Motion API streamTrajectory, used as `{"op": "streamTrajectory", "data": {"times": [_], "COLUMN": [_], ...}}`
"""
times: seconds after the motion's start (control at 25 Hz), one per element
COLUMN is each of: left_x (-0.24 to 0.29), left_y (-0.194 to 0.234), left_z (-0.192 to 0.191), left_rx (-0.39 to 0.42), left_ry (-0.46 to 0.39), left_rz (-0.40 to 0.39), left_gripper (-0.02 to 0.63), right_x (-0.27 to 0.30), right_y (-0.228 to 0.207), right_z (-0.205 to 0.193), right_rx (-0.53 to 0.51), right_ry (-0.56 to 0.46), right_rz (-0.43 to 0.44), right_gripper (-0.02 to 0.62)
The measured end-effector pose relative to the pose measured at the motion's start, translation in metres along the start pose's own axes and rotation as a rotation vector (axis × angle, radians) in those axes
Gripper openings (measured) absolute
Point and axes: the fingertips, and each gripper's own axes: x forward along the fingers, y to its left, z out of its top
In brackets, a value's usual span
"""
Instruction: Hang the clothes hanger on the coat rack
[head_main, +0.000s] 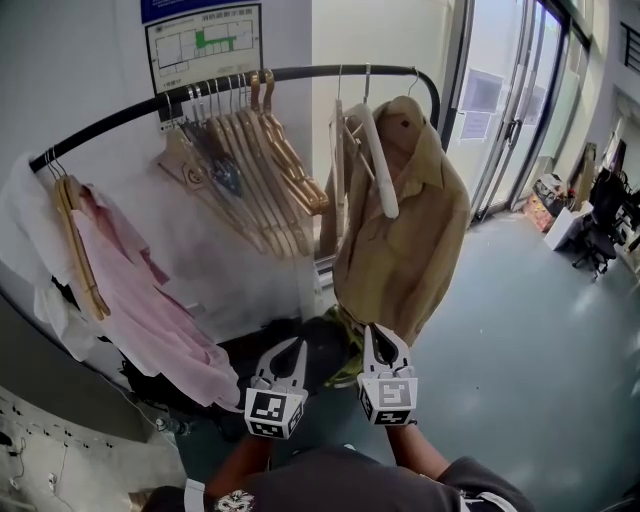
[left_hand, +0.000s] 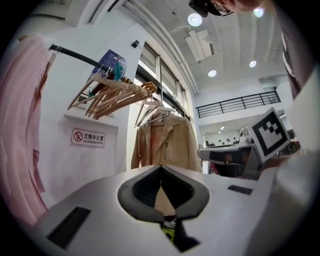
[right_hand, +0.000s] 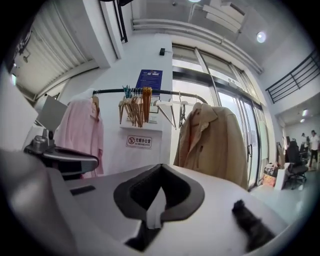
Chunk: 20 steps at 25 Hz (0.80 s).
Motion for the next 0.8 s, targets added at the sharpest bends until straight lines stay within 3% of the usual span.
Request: {"op": "streamTrajectory", "data": {"times": [0.12, 0.8], "left_x": [0.0, 0.0], "left_y": [0.003, 0.004], "left_z": [0.0, 0.0], "left_rx": [0.002, -0.006], "left_ry": [-0.004, -0.006], "left_rz": [0.012, 0.019], "left_gripper": [0.009, 0.009], "right_x": [-0.002, -0.007], "right_y": [0.002, 0.01], "right_z": [-0.003, -0.005], "right_rx": [-0.009, 0.001], "right_ry": [0.014, -0.005], "right_rz": [-0.029, 0.009], "right_gripper": [0.014, 0.014]}}
